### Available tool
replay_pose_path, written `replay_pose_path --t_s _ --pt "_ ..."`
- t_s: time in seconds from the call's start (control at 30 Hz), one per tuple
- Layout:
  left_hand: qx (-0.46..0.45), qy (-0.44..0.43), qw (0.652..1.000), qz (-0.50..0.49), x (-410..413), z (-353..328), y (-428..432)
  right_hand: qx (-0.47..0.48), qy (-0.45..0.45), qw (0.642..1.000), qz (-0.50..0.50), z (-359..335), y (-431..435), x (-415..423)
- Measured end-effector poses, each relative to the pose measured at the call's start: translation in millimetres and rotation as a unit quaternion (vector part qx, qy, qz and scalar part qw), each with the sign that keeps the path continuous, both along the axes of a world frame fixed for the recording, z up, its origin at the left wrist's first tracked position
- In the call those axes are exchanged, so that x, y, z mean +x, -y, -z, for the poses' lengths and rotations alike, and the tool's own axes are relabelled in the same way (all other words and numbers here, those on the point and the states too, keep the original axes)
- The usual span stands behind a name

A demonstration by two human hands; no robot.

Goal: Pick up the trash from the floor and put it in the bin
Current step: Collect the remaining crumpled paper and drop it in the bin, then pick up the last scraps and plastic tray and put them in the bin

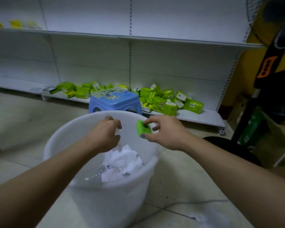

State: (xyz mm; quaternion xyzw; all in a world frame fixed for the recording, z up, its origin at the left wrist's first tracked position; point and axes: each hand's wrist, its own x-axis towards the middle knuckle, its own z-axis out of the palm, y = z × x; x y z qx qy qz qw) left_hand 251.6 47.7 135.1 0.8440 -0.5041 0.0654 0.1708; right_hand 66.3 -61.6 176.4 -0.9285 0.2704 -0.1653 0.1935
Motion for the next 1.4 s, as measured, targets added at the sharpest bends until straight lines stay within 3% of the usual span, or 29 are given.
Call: replay_pose_path --t_s 0.1,0.27,0.6,0.9,1.07,1.2,1.4 --pt "0.013 0.004 1.0 0.006 7 2 -10 -0.049 -0.091 0.994 -0.024 9 -7 7" --pt "-0.014 -0.038 0.994 0.103 -25 -6 9 -0.089 -0.098 0.991 0.034 6 8 -33" --pt "0.114 -0.001 0.951 0.287 -178 27 79 0.016 -0.145 0.981 0.127 79 56 -189" --pt "0.243 0.008 0.917 0.316 -271 135 119 0.181 -0.157 0.953 0.184 193 60 -288" --pt "0.334 -0.057 0.89 0.303 -310 220 117 0.253 -0.29 0.902 0.196 249 38 -333" --pt "0.349 -0.07 0.89 0.287 -335 277 107 0.289 -0.386 0.852 0.204 292 3 -359" --pt "0.29 -0.118 0.921 0.231 -351 314 99 0.252 -0.352 0.874 0.22 327 -33 -353"
